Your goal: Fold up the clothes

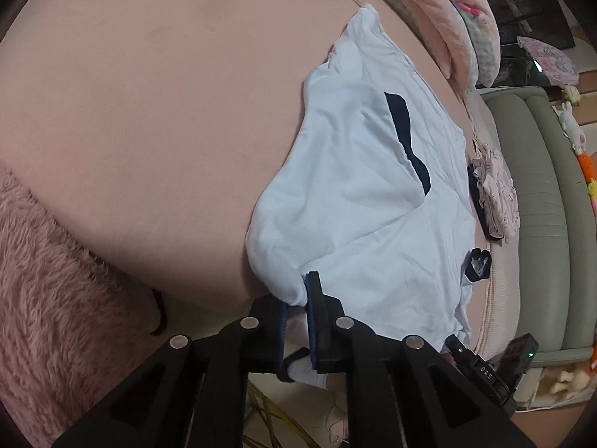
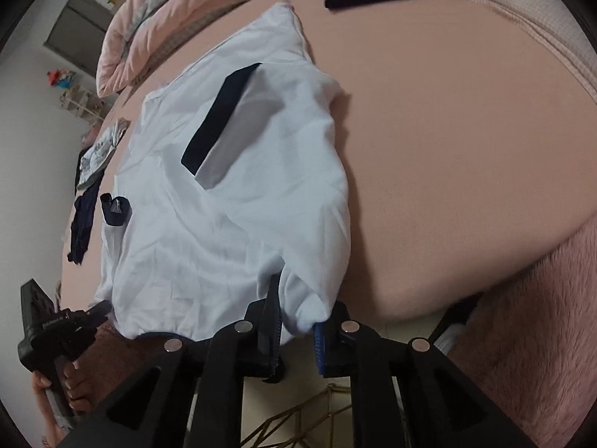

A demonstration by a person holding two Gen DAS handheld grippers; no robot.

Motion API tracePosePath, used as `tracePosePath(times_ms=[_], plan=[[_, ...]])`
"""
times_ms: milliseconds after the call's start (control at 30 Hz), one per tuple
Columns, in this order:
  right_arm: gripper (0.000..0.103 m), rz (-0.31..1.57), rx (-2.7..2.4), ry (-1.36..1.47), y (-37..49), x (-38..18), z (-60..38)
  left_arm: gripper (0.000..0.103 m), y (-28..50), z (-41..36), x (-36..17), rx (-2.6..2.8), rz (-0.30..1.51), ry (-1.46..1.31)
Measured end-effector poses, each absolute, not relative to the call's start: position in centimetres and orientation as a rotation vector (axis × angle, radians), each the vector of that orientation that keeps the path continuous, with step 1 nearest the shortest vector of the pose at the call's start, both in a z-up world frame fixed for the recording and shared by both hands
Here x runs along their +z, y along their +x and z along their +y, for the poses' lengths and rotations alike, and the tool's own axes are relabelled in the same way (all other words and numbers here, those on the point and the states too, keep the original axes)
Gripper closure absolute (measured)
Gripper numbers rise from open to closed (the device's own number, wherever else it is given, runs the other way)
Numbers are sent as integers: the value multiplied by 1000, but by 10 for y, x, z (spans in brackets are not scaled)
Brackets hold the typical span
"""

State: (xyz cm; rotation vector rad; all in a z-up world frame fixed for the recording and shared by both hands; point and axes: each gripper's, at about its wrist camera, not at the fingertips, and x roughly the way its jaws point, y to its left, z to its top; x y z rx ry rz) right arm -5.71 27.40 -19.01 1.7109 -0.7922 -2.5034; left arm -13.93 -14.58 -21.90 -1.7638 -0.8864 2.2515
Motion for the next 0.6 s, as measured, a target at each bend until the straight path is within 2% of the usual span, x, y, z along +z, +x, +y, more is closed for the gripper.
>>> tracePosePath(times_ms=[133, 367, 533, 600], plan=[[99, -704, -2542, 1700, -56, -188, 270, 101, -136, -142, -212, 2306, -823, -1750], [100, -724, -2576, 1650, -30, -165, 284, 101, -113, -157, -188, 2367, -759, -1698], [97, -827, -2509, 1650, -34, -172, 290, 101, -119, -169, -205, 2239, -958, -1720], [97, -871, -2488, 1647, -35, -176, 291, 96, -120, -172, -208, 2220, -986, -1725]])
